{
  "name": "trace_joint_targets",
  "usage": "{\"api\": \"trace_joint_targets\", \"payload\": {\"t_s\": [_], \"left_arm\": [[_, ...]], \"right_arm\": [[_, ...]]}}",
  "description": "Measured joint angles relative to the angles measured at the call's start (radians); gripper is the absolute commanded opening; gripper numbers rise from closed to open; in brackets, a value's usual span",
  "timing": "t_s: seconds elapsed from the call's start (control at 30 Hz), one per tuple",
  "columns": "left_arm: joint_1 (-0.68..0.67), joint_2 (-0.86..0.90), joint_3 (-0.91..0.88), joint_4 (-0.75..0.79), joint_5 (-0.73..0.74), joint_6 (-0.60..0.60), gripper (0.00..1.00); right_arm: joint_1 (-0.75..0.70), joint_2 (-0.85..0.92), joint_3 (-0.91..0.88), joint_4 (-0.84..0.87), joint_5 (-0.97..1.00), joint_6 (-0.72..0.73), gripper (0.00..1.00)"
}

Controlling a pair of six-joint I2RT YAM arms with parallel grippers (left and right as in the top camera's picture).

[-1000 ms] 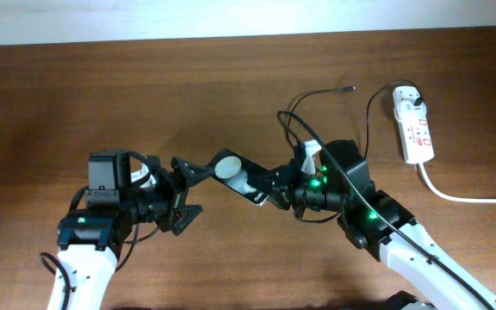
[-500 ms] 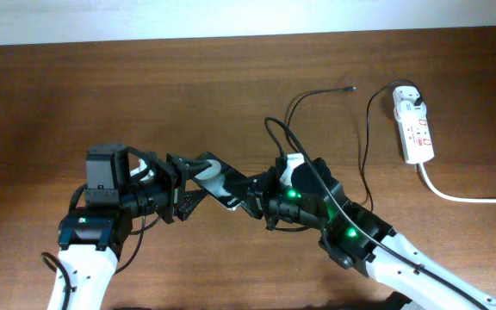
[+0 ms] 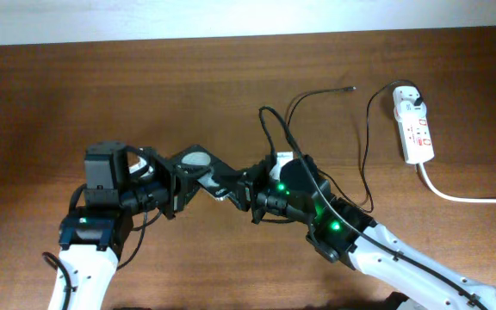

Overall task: Plug charger to phone and switch on socket
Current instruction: 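Open the right gripper and withdraw it, leaving the phone in left, then grasp the black USB-C cable end with the right gripper, bring to phone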

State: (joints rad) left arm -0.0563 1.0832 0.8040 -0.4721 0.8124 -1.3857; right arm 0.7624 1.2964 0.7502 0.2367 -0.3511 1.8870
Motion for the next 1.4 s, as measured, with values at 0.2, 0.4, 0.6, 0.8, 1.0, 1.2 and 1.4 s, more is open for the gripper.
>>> {"api": "trace_joint_targets", "payload": {"t_s": [0.2,0.4,0.6,0.8,1.0,1.2,1.4], "left_arm": [[0.000,0.000,-0.001,0.015,-0.013,-0.005,0.00],[0.000,0.005,-0.001,0.016,-0.187,0.364,0.00],[0.000,0.006,-0.003,-0.325,-0.220,0.803,0.00],[-0.001,0.007,-0.003,-0.402,-0.215,0.904,0.00],[-0.001,0.007,-0.003,-0.406,-0.215,0.912,0.00],[0.000,0.007,-0.003,-0.394,-0.227,0.915,0.00],[0.000,0.008,-0.004,-0.368,-0.245,0.915,0.00]], "right_arm": [[0.007,0.000,0.000,0.012,-0.087,0.015,0.35],[0.010,0.001,0.005,-0.094,-0.138,-0.223,0.71],[-0.072,0.001,0.012,-0.561,-0.134,-0.684,0.96],[-0.099,0.001,0.011,-0.716,0.174,-0.761,0.99],[-0.101,0.008,0.254,-0.901,0.445,-0.926,0.99],[-0.269,0.189,0.625,-0.929,0.703,-1.054,0.99],[-0.393,0.757,0.740,-0.677,0.626,-1.212,0.74]]}}
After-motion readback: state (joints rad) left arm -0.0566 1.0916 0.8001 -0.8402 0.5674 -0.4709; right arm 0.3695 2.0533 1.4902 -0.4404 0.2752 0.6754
